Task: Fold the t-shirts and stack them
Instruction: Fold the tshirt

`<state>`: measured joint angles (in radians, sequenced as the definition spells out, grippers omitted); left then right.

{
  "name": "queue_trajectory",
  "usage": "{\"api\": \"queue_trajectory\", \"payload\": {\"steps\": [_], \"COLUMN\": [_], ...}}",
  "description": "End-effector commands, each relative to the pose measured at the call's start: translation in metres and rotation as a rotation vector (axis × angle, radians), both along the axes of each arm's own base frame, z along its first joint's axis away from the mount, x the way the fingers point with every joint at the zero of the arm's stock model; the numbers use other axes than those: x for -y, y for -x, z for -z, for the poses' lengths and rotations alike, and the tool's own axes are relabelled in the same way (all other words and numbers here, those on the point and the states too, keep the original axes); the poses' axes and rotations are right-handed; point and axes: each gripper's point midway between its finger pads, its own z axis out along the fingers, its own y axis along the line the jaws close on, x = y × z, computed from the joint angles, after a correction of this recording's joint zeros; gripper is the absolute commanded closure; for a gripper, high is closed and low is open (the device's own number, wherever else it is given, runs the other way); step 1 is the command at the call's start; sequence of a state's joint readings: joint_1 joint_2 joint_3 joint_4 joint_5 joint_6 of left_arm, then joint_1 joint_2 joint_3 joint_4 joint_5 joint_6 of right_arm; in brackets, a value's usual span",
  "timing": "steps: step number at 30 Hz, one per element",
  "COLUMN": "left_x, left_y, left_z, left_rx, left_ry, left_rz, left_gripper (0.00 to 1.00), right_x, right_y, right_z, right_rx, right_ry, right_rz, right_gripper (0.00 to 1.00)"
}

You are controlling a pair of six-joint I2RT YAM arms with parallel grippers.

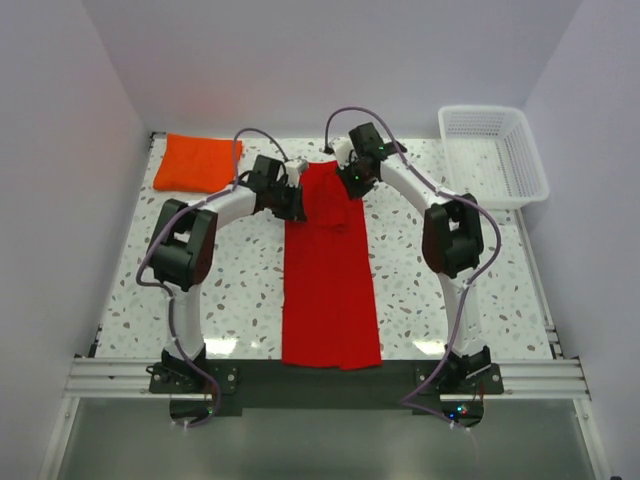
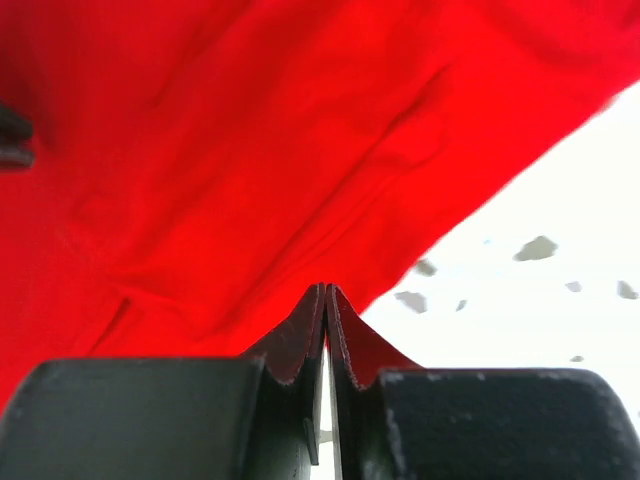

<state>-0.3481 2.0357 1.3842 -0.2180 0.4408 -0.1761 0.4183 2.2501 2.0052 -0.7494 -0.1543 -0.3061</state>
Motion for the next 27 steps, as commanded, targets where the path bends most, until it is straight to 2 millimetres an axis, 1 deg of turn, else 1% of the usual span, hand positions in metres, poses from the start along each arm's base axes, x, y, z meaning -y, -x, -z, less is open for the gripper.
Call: {"api": "queue_trajectory", "payload": {"steps": [1,3,4,5,6,7,8,10,11,12,13,14,15,16,17,19,20,21,22,24,26,27], "left_x": [0.002,0.001,0.001,-0.001,-0.001,-0.004,-0.006,-0.011,-0.011,-0.012,-0.014,-0.011,-0.013,-0.017,-0.015,-0.020,-0.020,-0.021,-0.022,-0.025,-0.030,-0.035], "left_y": [0.003,0.007,0.008,0.010,0.011,0.013,0.012,0.010,0.004,0.001,-0.002,-0.012,-0.012,-0.017,-0.027,-0.032,-0.039,-0.042,-0.046,-0.052,-0.062,-0.067], "left_z": [0.003,0.005,0.005,0.007,0.009,0.016,0.018,0.029,0.028,0.030,0.039,0.035,0.040,0.051,0.047,0.059,0.055,0.057,0.056,0.056,0.054,0.052], "left_rx": [-0.066,-0.087,-0.086,-0.092,-0.096,-0.109,-0.110,-0.123,-0.111,-0.112,-0.118,-0.094,-0.110,-0.120,-0.090,-0.103,-0.090,-0.085,-0.074,-0.057,-0.038,-0.031], "left_ry": [-0.001,-0.004,-0.003,-0.006,-0.010,-0.030,-0.040,-0.073,-0.075,-0.079,-0.097,-0.094,-0.113,-0.140,-0.145,-0.177,-0.171,-0.175,-0.177,-0.191,-0.206,-0.206], "left_rz": [-0.010,-0.012,-0.011,-0.014,-0.014,-0.020,-0.023,-0.035,-0.036,-0.039,-0.039,-0.035,-0.035,-0.044,-0.035,-0.046,-0.051,-0.058,-0.063,-0.079,-0.105,-0.123], "left_gripper": [0.83,0.84,0.84,0.84,0.84,0.85,0.85,0.85,0.86,0.86,0.86,0.86,0.86,0.86,0.86,0.86,0.86,0.86,0.86,0.86,0.87,0.87], "right_x": [0.000,0.003,0.003,0.003,0.006,0.006,0.007,0.008,0.009,0.009,0.009,0.012,0.010,0.012,0.013,0.012,0.012,0.015,0.015,0.017,0.017,0.015], "right_y": [0.038,0.055,0.059,0.061,0.067,0.067,0.066,0.060,0.057,0.050,0.046,0.043,0.035,0.031,0.022,0.012,0.005,-0.005,-0.010,-0.024,-0.029,-0.036], "right_z": [0.021,0.031,0.032,0.033,0.040,0.043,0.047,0.050,0.061,0.061,0.065,0.075,0.075,0.076,0.078,0.081,0.081,0.081,0.081,0.075,0.079,0.076], "right_rx": [-0.167,-0.237,-0.247,-0.249,-0.270,-0.269,-0.271,-0.257,-0.263,-0.248,-0.244,-0.258,-0.244,-0.237,-0.210,-0.179,-0.157,-0.129,-0.113,-0.075,-0.065,-0.046], "right_ry": [-0.020,-0.016,-0.020,-0.022,-0.014,-0.012,-0.007,0.010,0.023,0.026,0.030,0.039,0.035,0.039,0.042,0.047,0.048,0.069,0.076,0.078,0.084,0.079], "right_rz": [-0.016,-0.017,-0.015,-0.013,-0.006,-0.005,0.004,0.009,0.012,0.018,0.022,0.036,0.043,0.054,0.081,0.099,0.108,0.124,0.129,0.149,0.146,0.145], "right_gripper": [0.95,0.96,0.97,0.97,0.97,0.97,0.97,0.98,0.98,0.98,0.98,0.99,0.99,0.99,1.00,1.00,1.00,1.00,1.00,1.00,1.00,1.00]}}
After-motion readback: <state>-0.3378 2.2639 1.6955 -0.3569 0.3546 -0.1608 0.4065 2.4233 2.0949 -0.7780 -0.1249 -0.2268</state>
